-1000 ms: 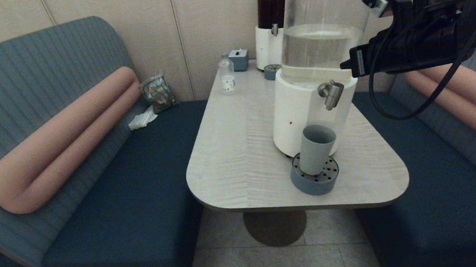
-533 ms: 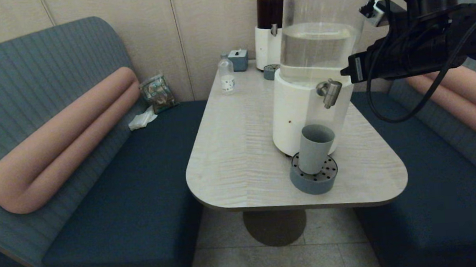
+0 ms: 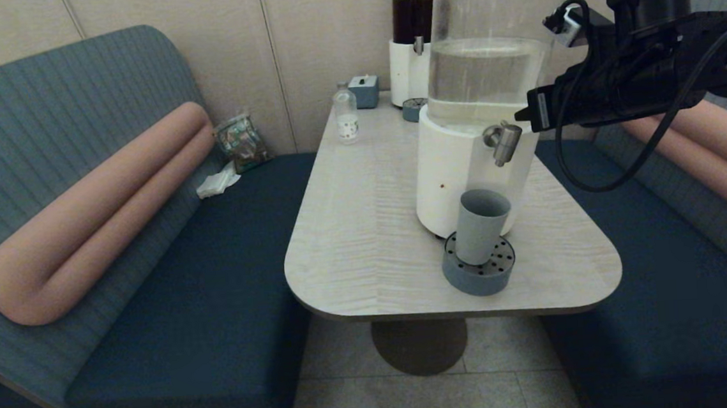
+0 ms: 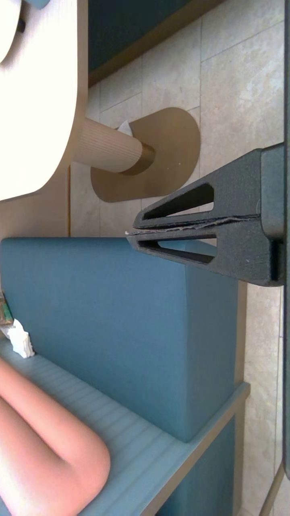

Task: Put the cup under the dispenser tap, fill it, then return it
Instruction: Turn on the faucet

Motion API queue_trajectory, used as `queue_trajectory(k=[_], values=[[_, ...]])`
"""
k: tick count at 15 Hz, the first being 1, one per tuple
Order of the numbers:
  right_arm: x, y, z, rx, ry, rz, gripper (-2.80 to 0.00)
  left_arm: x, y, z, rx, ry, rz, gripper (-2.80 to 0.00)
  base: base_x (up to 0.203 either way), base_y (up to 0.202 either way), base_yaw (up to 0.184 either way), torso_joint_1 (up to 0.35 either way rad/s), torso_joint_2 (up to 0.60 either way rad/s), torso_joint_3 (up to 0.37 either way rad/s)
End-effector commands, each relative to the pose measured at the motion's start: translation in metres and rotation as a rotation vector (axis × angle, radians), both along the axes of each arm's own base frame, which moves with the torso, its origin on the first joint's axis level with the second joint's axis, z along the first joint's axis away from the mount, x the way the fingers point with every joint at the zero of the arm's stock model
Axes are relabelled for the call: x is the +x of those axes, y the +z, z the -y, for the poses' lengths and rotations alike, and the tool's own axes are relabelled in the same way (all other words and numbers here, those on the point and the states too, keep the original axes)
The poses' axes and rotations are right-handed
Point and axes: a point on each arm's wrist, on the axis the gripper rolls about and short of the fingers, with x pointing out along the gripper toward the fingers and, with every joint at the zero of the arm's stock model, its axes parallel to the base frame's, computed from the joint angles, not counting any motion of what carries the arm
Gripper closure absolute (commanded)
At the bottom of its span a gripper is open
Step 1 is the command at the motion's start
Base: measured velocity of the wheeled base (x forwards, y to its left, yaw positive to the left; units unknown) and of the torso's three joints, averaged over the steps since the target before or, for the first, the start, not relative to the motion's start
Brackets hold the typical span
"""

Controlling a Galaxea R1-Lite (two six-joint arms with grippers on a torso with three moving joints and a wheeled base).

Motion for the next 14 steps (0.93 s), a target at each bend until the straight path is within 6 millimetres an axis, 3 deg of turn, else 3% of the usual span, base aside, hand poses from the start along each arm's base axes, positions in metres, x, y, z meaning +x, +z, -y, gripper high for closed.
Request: queue_trajectory(k=[1, 14], values=[[-0.001, 0.001, 0.000, 0.001, 0.002, 0.001, 0.00, 0.000, 0.000, 0.000, 0.000, 0.000, 0.000, 0.00, 0.000, 0.000, 0.000, 0.000, 0.00, 0.000], [-0.014, 0.006, -0.005, 0.001, 0.022, 0.000, 0.00, 0.000, 0.000, 0.000, 0.000, 0.000, 0.000, 0.00, 0.000, 0.000, 0.000, 0.000, 0.00, 0.000]])
